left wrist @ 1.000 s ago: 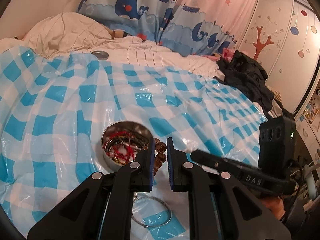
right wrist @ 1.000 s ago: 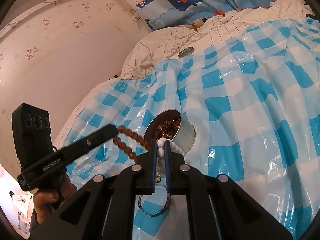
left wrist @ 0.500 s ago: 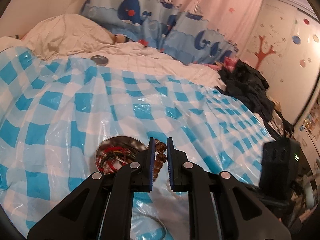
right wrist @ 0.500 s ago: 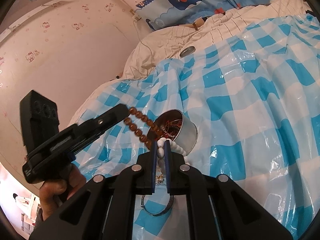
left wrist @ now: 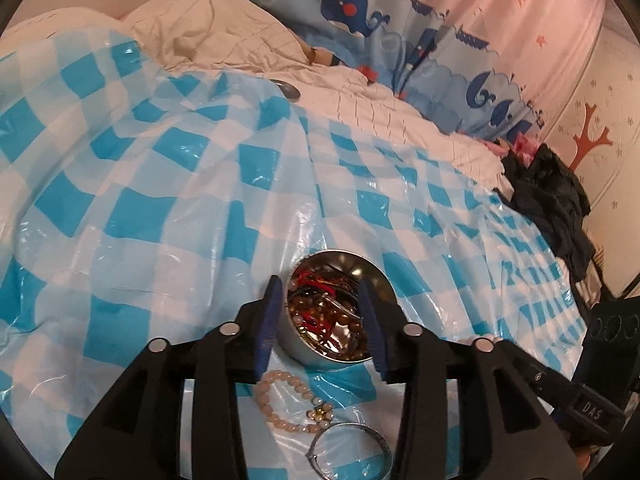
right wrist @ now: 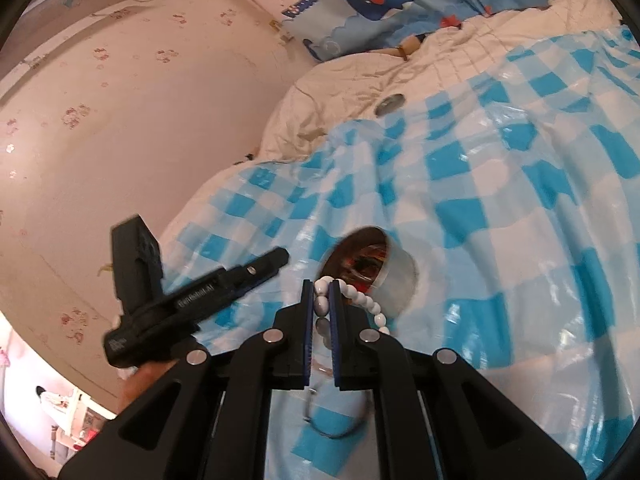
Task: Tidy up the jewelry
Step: 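Open both grippers to drop the white and brown bead bracelets into the tin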
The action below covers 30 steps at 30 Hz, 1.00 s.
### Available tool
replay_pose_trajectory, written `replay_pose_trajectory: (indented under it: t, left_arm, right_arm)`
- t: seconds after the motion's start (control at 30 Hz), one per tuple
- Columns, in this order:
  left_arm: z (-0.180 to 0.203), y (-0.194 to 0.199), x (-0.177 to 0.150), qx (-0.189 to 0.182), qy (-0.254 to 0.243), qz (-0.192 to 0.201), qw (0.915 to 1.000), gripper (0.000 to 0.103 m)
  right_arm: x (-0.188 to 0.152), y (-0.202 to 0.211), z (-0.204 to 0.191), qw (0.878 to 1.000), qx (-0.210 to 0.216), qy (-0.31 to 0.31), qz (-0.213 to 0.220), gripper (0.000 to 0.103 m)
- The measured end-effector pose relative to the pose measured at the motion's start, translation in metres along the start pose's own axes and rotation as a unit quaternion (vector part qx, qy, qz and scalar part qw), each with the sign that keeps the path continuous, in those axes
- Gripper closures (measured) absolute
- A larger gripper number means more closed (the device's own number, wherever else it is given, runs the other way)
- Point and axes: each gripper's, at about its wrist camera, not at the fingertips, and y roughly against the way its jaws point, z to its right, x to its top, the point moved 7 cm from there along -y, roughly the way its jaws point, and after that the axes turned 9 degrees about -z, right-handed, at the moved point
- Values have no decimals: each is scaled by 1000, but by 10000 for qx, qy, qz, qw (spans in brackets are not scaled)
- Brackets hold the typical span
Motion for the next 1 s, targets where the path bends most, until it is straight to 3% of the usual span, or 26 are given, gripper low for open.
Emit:
replay_pose_trajectory:
  t: [0.13,0.3,0.33,0.43,0.5,0.7,0.83,0.93,1.0]
  left_arm:
    - [-6,10,0,-68,96,47,9999,60]
    - [-3,12,-7,12,-135,-29,9999,54]
    - [-2,12,-8,38,-178,-51,9998,54]
    - [-1,11,-15,160,-325,-132,9993,53]
    - [-1,10,-21,227,-452,-193,9985,53]
    - [5,-5,-49,230,-898,-630,9937,53]
    - [11,-18,-67,185,-1156,-808,9898,53]
    - [6,-25,-75,277,-1164,-938,9884,53]
    - [-1,-26,-76,314,-1090,-982,9887,53]
  right_arm:
    - [21,-8,-21,9994,345,-5,48,95]
    - [42,-31,-33,9968,788,-157,3,95]
    - [45,-42,-26,9975,667,-246,-49,94]
    - [46,-55,7,9984,-371,-378,-174,75]
    - [41,-46,18,9967,-715,-372,-138,75]
    - [4,-20,25,9936,-1071,-179,-309,65]
    - [-36,-29,36,9882,-1172,-254,-957,64]
    - [-53,-44,26,9809,-1411,250,-1318,64]
    - [-60,-51,14,9743,-1599,730,-1405,56]
